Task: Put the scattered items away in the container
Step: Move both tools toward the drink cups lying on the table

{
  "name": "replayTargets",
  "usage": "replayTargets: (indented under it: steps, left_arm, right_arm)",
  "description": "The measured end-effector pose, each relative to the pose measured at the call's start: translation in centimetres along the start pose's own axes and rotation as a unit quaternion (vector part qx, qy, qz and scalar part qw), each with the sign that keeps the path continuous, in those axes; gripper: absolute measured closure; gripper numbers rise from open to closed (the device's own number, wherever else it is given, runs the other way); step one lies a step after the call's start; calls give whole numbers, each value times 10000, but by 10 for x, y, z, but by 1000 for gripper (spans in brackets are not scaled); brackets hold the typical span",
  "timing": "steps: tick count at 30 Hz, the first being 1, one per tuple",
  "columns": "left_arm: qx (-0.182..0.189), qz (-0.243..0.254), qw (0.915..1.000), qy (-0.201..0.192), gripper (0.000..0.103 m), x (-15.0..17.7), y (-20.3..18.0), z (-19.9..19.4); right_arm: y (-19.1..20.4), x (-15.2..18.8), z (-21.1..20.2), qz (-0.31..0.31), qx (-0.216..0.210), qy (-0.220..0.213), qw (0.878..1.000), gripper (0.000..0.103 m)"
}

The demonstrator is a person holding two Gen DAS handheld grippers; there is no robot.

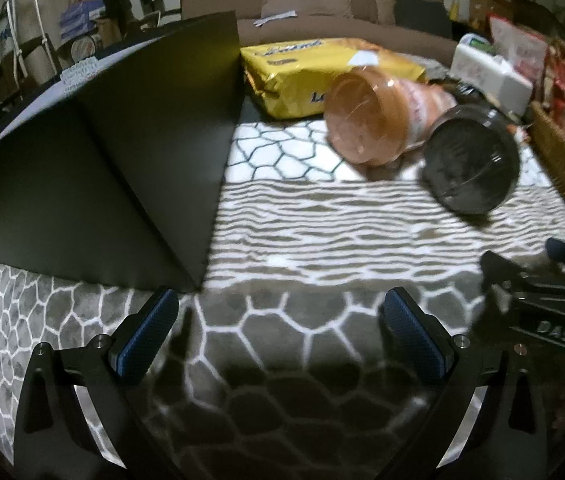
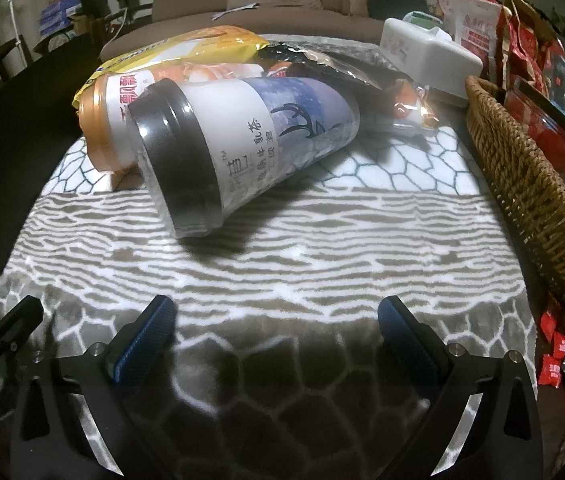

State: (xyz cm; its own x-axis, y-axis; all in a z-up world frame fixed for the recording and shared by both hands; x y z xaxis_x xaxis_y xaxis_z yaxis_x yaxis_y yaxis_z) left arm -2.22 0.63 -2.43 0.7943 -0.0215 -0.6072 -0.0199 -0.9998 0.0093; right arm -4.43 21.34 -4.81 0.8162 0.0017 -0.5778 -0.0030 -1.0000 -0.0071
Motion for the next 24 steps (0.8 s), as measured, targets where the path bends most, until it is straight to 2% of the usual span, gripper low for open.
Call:
replayTargets:
  steps: [6,12,17,20,24]
  left_arm:
    - [180,69,9997,-127,0,-13,-15,-19]
    - [383,-6,9989,-253,0,-38,-21,-43]
    - [688,-120,9966,-432,0,-68,-26,-61]
    - [797,-1,9958,-446,0,-85,-35,-62]
    - [1140,97,9922,-503,0,-99,-47,-62]
  right_arm:
    - [4,-15,-26,-164,-41,-335,9993,0]
    - [-9,-36,-60,45,-186,-639,9978,0]
    - [-21,-55,-80,146,-429,-672,9967,0]
    - [-26,-67,-85,123,-585,-654,9961,0]
    - [-29,-75,-83,224,-910,-534,9942,0]
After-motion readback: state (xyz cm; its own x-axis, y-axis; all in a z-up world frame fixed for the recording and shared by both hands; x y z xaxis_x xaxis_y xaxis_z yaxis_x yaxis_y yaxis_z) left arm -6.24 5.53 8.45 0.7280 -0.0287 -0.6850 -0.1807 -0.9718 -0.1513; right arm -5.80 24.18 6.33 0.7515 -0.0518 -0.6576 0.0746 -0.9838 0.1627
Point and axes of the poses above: each gripper's, at about its wrist camera, not at the fingertips, and z roughly the way its jaws point, y to its left, x to its underside, the point moved 6 cm from there along z, roughly the way its jaws point, and after that the axes turned 1 degree about -z, right-handed, at the moved point
